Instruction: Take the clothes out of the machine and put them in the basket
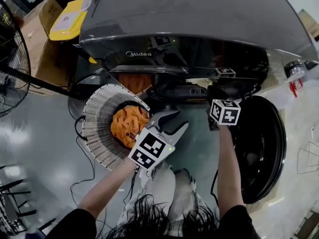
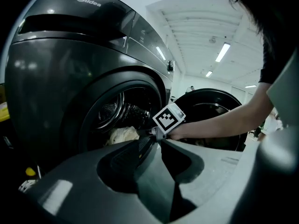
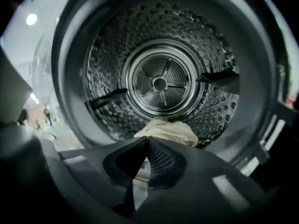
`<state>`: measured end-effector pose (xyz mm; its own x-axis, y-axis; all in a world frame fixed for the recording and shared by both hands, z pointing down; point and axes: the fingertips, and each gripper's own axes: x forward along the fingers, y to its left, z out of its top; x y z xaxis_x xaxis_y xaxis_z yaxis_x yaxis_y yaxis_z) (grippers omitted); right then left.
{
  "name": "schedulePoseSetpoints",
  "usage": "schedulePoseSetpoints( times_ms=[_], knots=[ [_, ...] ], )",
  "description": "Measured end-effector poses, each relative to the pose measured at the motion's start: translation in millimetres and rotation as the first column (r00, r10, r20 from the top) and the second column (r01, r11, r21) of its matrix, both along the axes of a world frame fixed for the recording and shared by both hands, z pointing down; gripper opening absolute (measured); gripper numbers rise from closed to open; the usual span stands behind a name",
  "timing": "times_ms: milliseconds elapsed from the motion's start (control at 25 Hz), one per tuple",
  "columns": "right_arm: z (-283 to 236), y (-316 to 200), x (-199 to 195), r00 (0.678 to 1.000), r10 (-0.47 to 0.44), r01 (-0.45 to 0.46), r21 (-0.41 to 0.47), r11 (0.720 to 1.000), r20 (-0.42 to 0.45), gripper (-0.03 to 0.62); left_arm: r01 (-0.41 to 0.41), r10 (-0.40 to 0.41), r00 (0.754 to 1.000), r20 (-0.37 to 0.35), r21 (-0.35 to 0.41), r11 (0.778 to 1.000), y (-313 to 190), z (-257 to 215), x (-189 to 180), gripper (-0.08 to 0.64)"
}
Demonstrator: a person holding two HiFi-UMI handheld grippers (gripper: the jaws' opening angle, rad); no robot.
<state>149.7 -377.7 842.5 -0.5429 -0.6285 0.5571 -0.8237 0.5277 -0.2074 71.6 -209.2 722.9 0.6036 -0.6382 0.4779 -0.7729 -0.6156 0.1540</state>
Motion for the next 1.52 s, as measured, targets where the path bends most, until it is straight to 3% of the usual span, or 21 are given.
schedulePoseSetpoints(
  times_ms=[280,440,640,760,880,1000,1080,1520],
  knots=[
    [-63,48,-15,0.987,-0.022,0.031,-0.056,0.998,0.159,0.028,0.031,-0.029,0.996,0.089,-0.02,0.999,-16,-5,-2,0.208],
    [-93,69,-31,0.974,-0.067,0.083,-0.062,0.995,0.217,0.028,0.023,-0.028,0.97,0.242,0.025,0.999,-38,14,-3,0.215],
    [-126,86,-40,0.954,-0.099,0.117,-0.047,0.992,0.284,0.028,0.007,-0.025,0.944,0.33,0.054,0.999,-71,40,9,0.232],
    [-144,95,-40,0.942,-0.12,0.135,-0.026,0.991,0.313,0.028,0.036,-0.068,0.929,0.363,0.094,0.995,-88,43,11,0.235],
    [-153,109,-38,0.936,-0.136,0.149,-0.014,0.989,0.324,0.028,0.078,-0.116,0.926,0.358,0.117,0.99,-96,39,13,0.223],
    [-157,118,-30,0.933,-0.121,0.136,-0.021,0.99,0.338,0.028,0.102,-0.143,0.934,0.328,0.138,0.985,-95,28,19,0.094],
    [-161,120,-22,0.931,-0.101,0.118,-0.026,0.993,0.35,0.028,0.1,-0.142,0.938,0.316,0.145,0.984,-91,21,23,0.059],
    [-229,145,-5,0.938,-0.107,0.119,-0.016,0.993,0.33,0.032,0.148,-0.172,0.968,0.183,0.137,0.979,-57,-81,21,0.04]
  ],
)
